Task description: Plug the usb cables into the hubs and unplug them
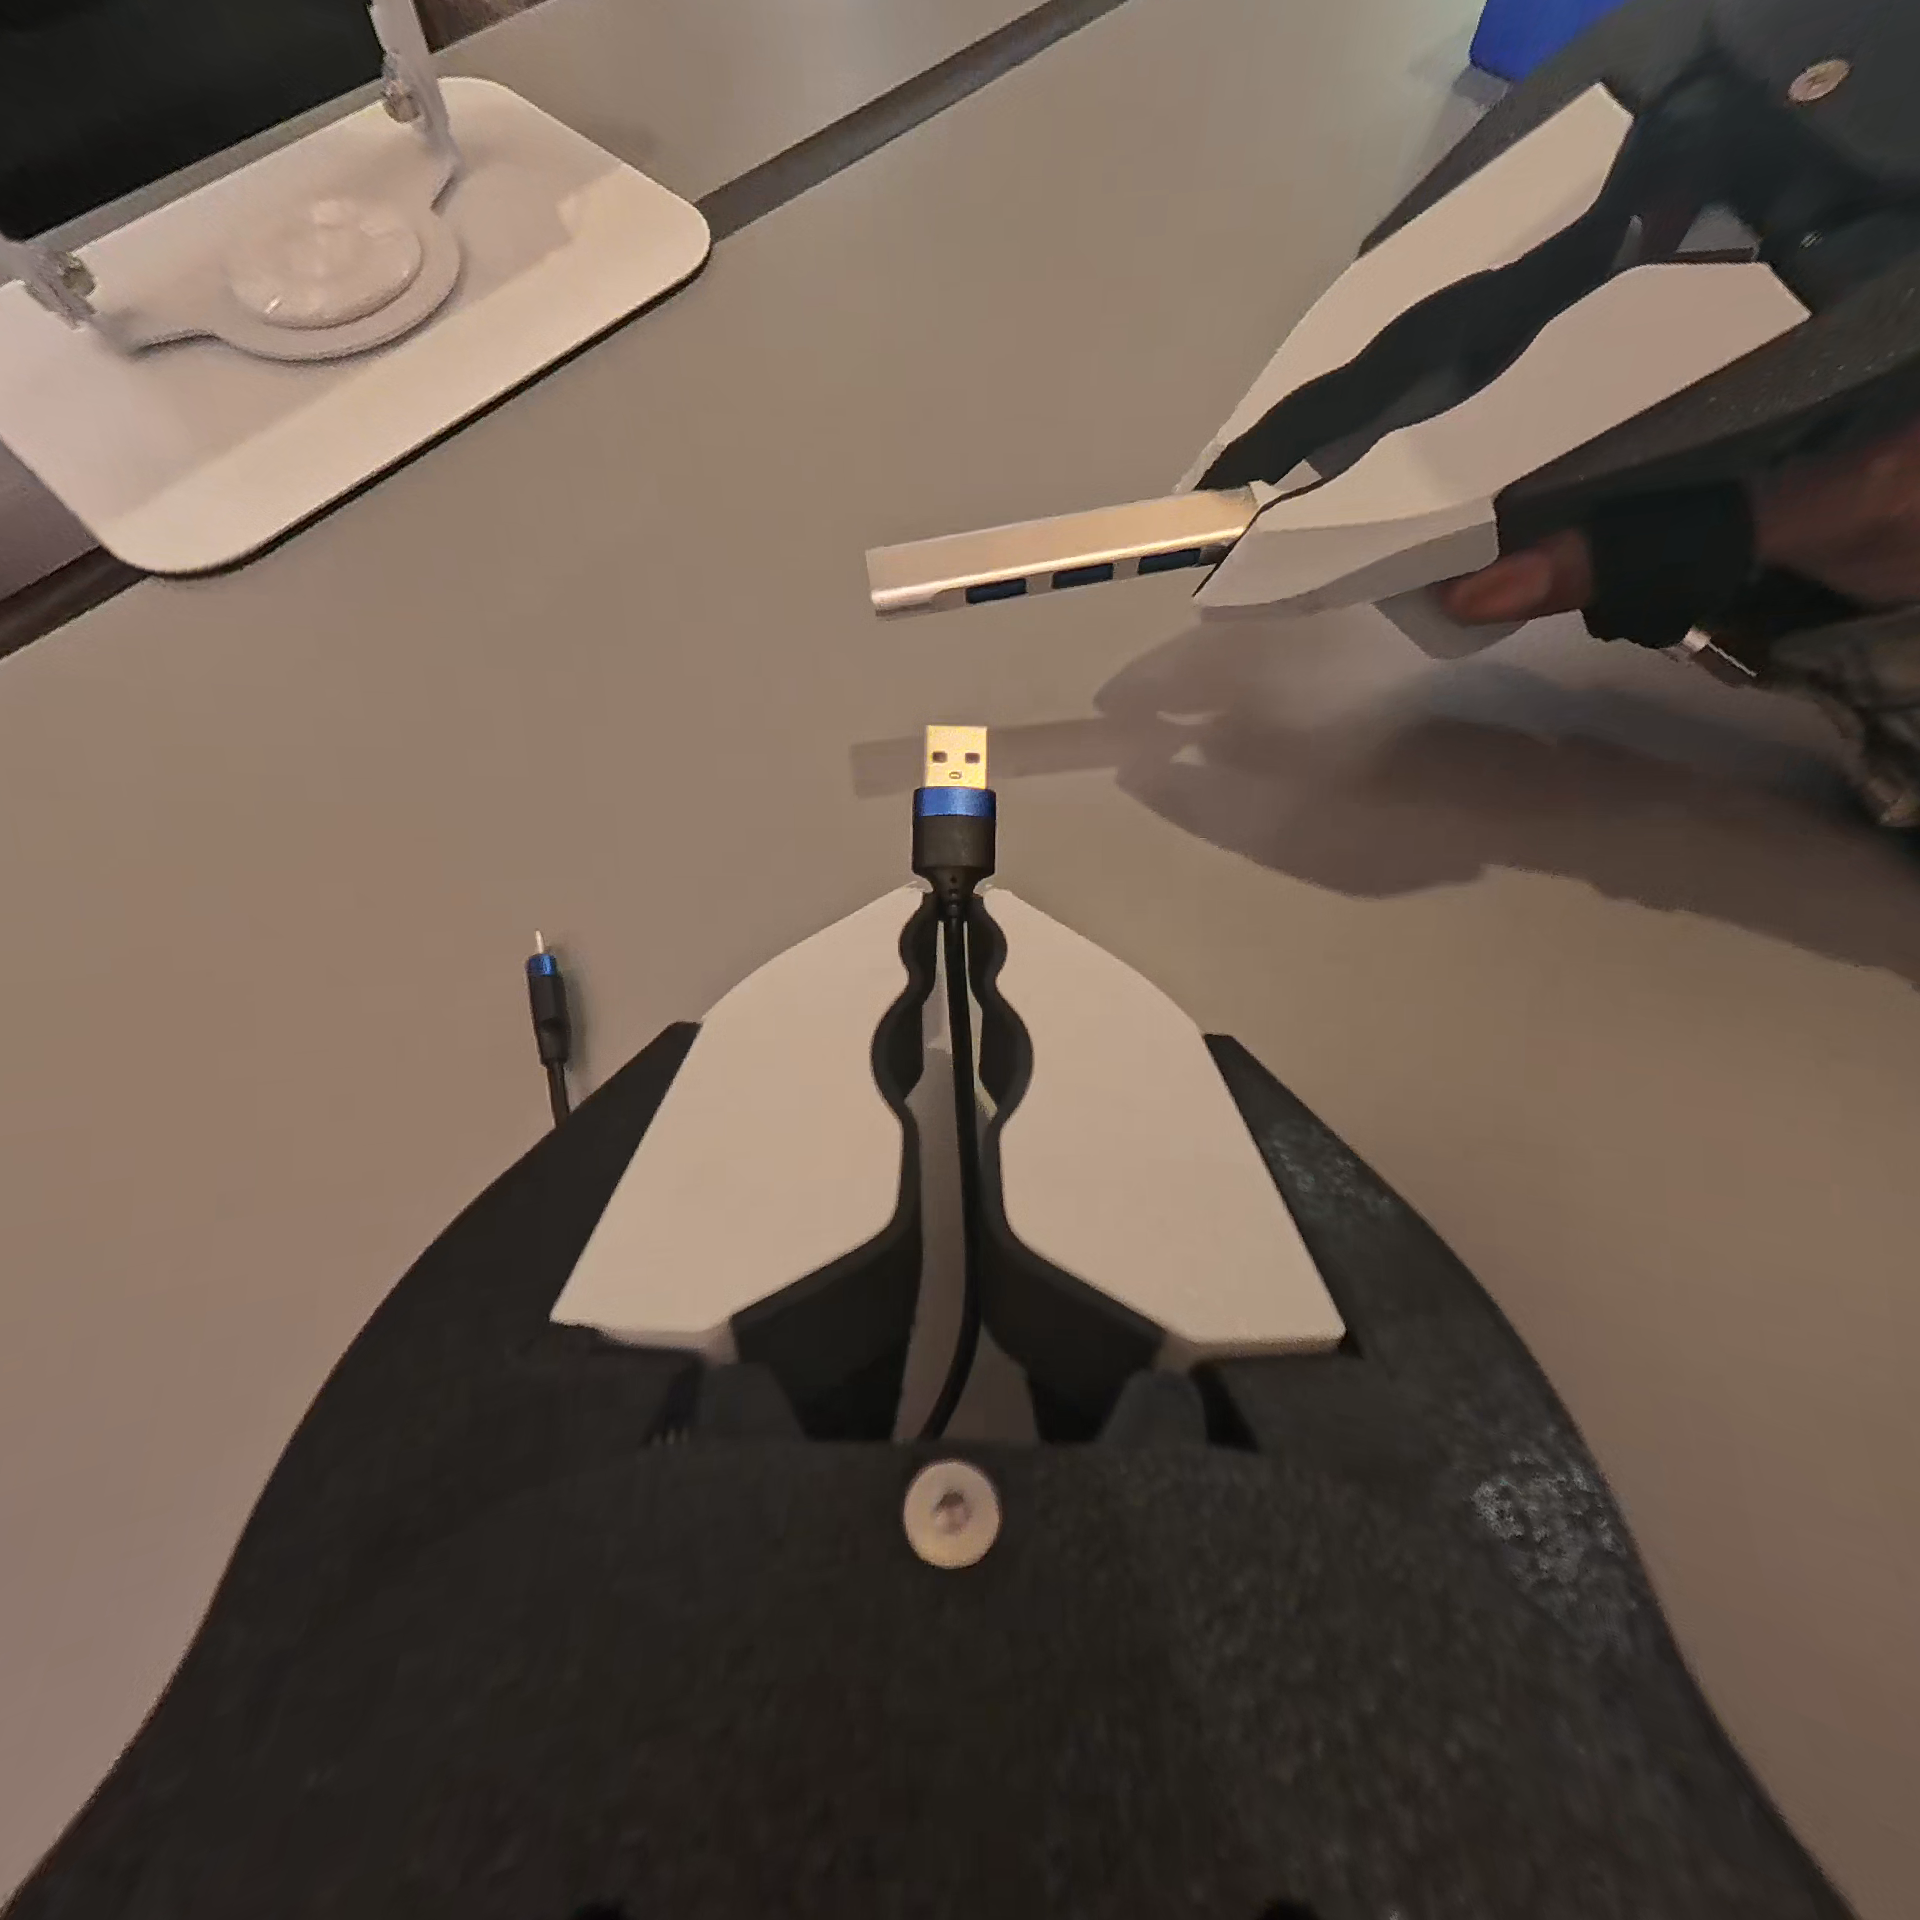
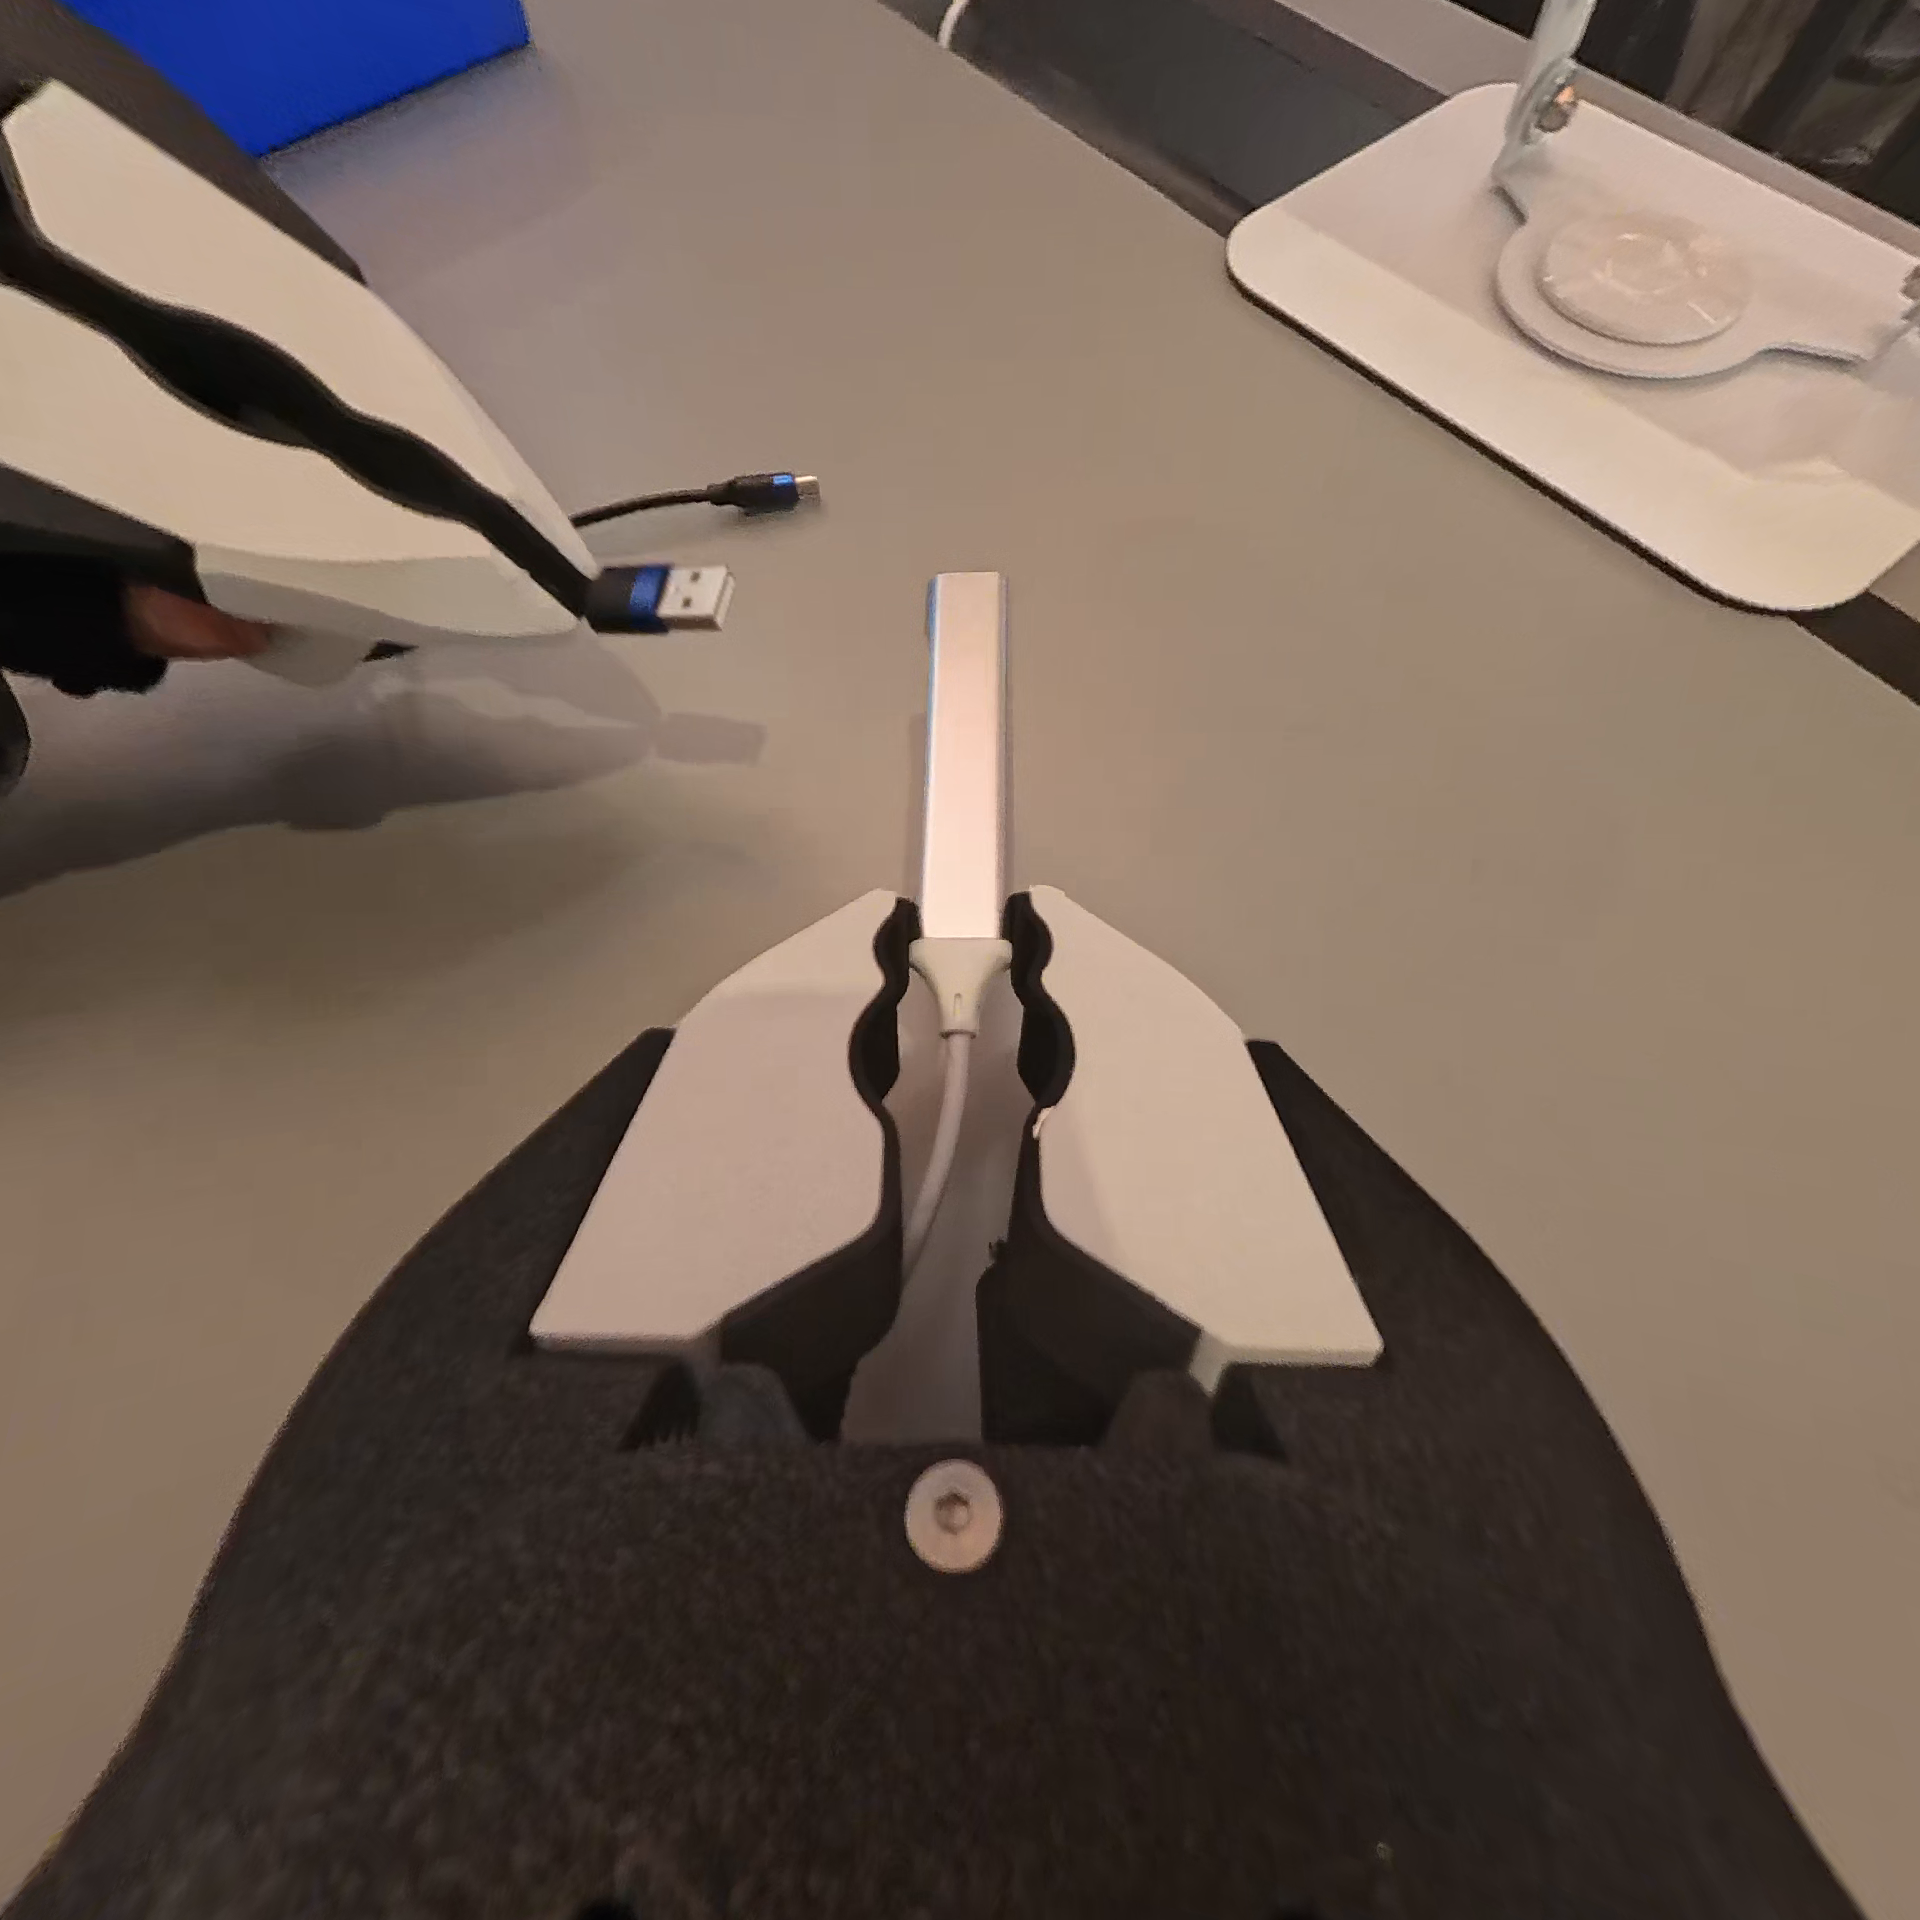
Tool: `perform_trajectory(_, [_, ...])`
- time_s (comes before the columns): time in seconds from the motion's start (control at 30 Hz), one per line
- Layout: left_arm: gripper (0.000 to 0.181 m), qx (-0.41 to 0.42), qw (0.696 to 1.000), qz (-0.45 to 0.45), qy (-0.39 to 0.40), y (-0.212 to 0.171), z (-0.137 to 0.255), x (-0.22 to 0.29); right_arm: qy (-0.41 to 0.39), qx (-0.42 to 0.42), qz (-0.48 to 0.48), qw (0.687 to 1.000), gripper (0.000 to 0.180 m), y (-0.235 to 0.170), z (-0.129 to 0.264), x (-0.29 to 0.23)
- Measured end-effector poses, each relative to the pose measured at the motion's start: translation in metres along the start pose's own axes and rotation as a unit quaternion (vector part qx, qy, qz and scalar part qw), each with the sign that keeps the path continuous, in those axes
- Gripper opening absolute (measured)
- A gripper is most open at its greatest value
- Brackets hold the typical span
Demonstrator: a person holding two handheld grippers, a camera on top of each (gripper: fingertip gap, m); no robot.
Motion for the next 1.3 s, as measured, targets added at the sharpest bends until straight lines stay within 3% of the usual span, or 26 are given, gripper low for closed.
perform_trajectory(0.27, [0.004, -0.021, 1.000, 0.001, -0.011, -0.002, -0.012, -0.001, -0.057, -0.010, -0.001, 0.998, 0.017, 0.001, -0.009, -0.007])
perform_trajectory(1.3, [0.004, -0.010, 1.000, 0.014, -0.008, -0.011, -0.007, -0.009, -0.077, -0.023, 0.004, 0.997, 0.017, 0.001, -0.025, -0.031])
Point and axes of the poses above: each gripper's, where its closed fingertips meet, z back along the fingers, y out of its top, x = y × z across the jaws, the point moved 6 cm from there along z, back along the fingers, and after that the axes turned 13 degrees about x, right-handed, at the moved point
